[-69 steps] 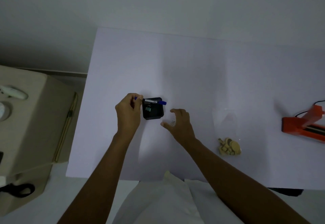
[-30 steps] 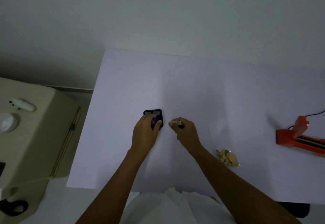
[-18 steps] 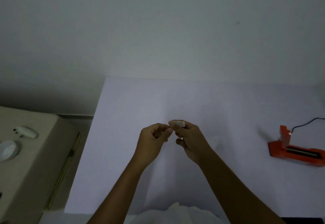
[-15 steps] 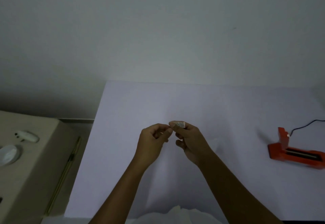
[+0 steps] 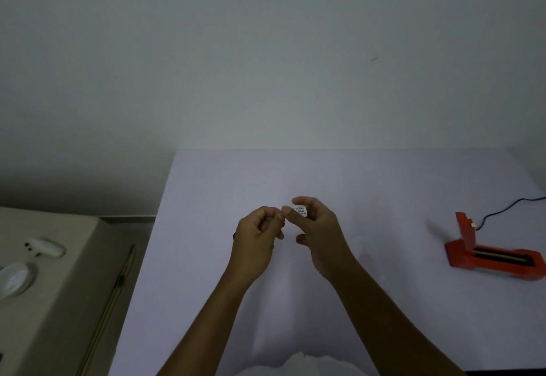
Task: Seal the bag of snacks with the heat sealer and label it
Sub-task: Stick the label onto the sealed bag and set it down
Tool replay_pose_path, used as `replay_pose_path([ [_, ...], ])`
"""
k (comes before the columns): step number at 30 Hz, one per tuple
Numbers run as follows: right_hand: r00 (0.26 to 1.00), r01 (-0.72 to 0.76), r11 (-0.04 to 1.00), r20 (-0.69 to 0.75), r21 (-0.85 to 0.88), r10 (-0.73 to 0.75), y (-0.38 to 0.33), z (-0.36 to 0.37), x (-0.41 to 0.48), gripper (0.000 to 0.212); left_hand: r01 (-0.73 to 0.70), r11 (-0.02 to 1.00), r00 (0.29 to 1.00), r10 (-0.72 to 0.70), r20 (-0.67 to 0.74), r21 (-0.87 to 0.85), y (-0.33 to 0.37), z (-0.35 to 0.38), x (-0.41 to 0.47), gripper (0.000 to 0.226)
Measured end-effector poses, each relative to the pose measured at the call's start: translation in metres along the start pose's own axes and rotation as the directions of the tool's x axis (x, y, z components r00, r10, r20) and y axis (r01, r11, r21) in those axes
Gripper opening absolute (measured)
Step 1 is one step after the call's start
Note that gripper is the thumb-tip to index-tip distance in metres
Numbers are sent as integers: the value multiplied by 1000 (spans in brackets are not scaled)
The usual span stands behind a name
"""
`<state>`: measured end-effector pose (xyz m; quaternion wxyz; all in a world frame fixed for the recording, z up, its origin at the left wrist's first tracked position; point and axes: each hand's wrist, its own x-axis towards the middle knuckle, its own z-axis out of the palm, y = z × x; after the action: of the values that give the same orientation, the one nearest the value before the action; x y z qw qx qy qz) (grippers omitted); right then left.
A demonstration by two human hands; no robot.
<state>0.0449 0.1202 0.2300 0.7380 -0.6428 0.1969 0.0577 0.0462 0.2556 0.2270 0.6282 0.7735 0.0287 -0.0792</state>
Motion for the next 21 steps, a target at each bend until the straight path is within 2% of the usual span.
replay_pose_path([
  [2, 958, 212, 944, -138, -252, -252, 3, -3, 1, 31, -28, 999, 1000, 28, 3, 43, 1, 1, 0, 21],
  [4, 861, 410, 785, -86, -463, -501, 5, -5, 0, 21, -73, 995, 997, 73, 5, 74, 3, 1, -1, 21],
  [6, 804, 516, 683, 18, -517, -594, 6, -7, -1, 10, -133, 984, 991, 133, 10, 115, 4, 0, -2, 19],
  [8, 808, 530, 679, 61, -507, -586, 7, -8, -2, 8, -189, 968, 982, 189, 17, 164, 4, 0, -1, 16],
  [11, 880, 443, 770, 57, -459, -472, 4, -10, -4, 11, -252, 940, 967, 251, 38, 231, 3, -1, 1, 13],
  [13, 902, 419, 812, 78, -407, -426, 1, -12, -5, 10, -301, 909, 953, 296, 62, 288, 2, -2, 2, 14],
  [17, 901, 430, 824, 113, -369, -419, -5, -18, -4, 15, -405, 828, 912, 394, 112, 387, 6, -4, 1, 16],
  [21, 902, 425, 822, 107, -378, -418, -6, -19, -4, 12, -430, 796, 898, 425, 113, 426, 7, -3, 1, 16],
])
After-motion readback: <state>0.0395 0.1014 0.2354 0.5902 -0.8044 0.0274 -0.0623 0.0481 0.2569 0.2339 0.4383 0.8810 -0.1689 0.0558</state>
